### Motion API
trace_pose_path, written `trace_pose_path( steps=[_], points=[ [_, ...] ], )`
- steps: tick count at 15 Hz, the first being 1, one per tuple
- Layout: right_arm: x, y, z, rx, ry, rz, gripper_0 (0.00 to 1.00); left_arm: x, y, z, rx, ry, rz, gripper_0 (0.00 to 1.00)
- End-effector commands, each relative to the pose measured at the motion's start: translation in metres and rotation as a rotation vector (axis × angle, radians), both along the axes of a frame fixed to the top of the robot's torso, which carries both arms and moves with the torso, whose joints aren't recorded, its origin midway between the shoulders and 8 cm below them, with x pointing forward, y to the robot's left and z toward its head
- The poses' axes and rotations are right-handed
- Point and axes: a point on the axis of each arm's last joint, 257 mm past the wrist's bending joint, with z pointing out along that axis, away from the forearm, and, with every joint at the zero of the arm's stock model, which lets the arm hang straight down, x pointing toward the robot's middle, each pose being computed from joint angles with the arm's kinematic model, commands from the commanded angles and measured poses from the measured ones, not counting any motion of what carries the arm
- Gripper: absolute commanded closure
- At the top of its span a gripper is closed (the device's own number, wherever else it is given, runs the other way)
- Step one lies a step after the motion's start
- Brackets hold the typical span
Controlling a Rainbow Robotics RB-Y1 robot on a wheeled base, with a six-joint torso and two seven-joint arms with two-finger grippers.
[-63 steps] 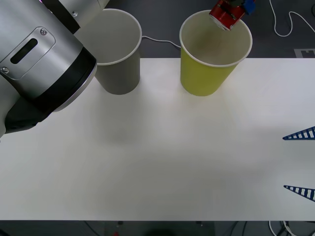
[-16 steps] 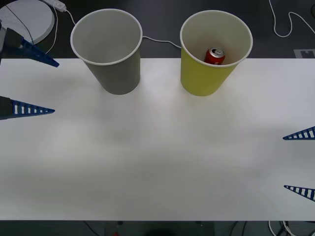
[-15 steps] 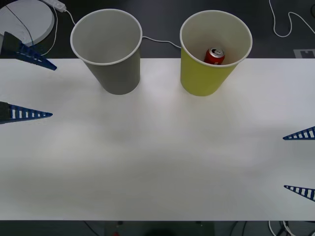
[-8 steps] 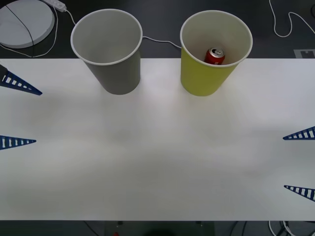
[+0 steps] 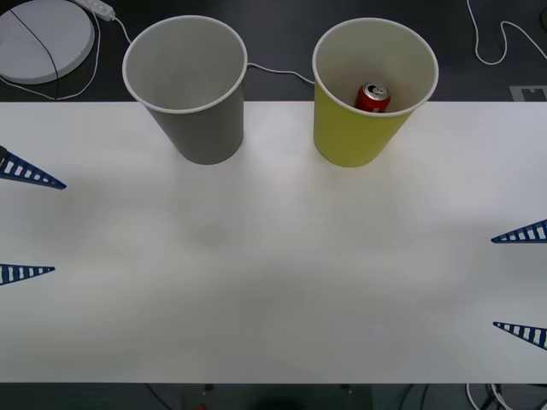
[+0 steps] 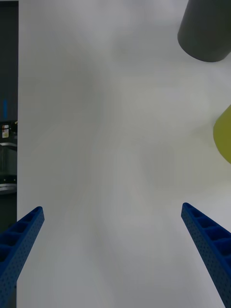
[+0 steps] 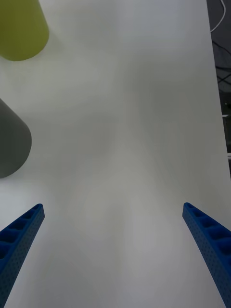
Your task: Put the can into the green bin and the plastic bottle into the gray bin
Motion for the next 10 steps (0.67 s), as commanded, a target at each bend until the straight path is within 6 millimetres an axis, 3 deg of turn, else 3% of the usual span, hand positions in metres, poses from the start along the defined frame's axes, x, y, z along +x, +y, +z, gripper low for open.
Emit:
trace_pose_path(
  steps=[1,10],
  points=[
    [0.0,0.0,0.0,0.0,0.0,0.0,0.0,-0.002,-0.002,-0.009,-0.004,0.007,-0.007,0.0],
    [0.0,0.0,0.0,0.0,0.0,0.0,0.0,-0.001,0.003,-0.024,0.032,0.006,-0.012,0.0]
  ],
)
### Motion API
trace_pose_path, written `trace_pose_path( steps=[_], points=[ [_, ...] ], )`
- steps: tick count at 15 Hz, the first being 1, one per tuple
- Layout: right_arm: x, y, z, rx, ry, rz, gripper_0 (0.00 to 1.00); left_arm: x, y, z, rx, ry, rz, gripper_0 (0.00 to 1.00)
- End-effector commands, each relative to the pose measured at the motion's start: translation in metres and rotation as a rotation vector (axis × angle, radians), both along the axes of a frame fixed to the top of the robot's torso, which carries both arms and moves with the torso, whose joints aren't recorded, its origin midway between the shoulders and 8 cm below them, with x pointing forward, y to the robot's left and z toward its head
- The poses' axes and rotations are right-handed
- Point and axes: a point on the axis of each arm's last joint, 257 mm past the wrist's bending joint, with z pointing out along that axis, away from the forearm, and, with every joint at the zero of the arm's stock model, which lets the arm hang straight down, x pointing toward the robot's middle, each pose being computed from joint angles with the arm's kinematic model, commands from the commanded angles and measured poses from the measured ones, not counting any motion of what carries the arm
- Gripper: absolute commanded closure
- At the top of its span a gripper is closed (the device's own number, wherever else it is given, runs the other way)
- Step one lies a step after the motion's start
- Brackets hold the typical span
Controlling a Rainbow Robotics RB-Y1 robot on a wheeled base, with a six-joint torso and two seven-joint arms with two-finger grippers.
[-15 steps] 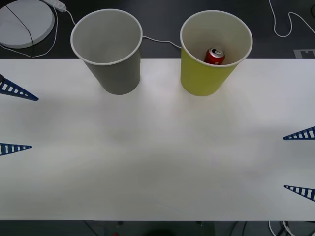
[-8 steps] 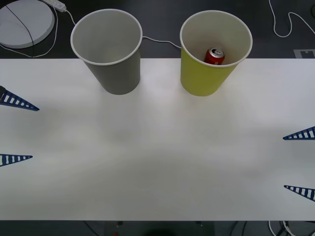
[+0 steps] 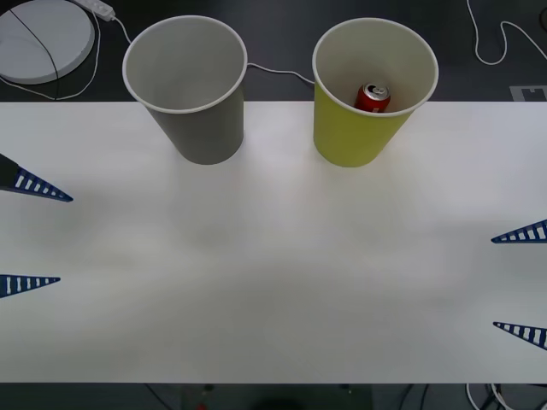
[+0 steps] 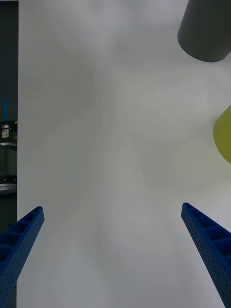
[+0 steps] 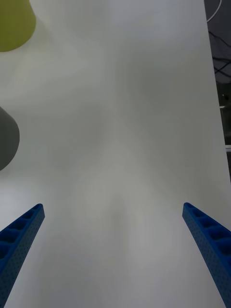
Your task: Put the can into the green bin and the plastic bottle into the gray bin
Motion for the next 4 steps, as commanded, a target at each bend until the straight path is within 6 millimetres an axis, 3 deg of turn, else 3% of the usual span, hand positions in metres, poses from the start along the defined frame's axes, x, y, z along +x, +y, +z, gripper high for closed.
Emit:
trace_pose_path(
  steps=[1,4],
  points=[
    [0.0,0.0,0.0,0.0,0.0,0.0,0.0,-0.0001,0.0002,-0.0006,0.001,0.001,0.0,0.0],
    [0.0,0.0,0.0,0.0,0.0,0.0,0.0,-0.0001,0.0002,-0.0006,0.001,0.001,0.0,0.0]
  ],
)
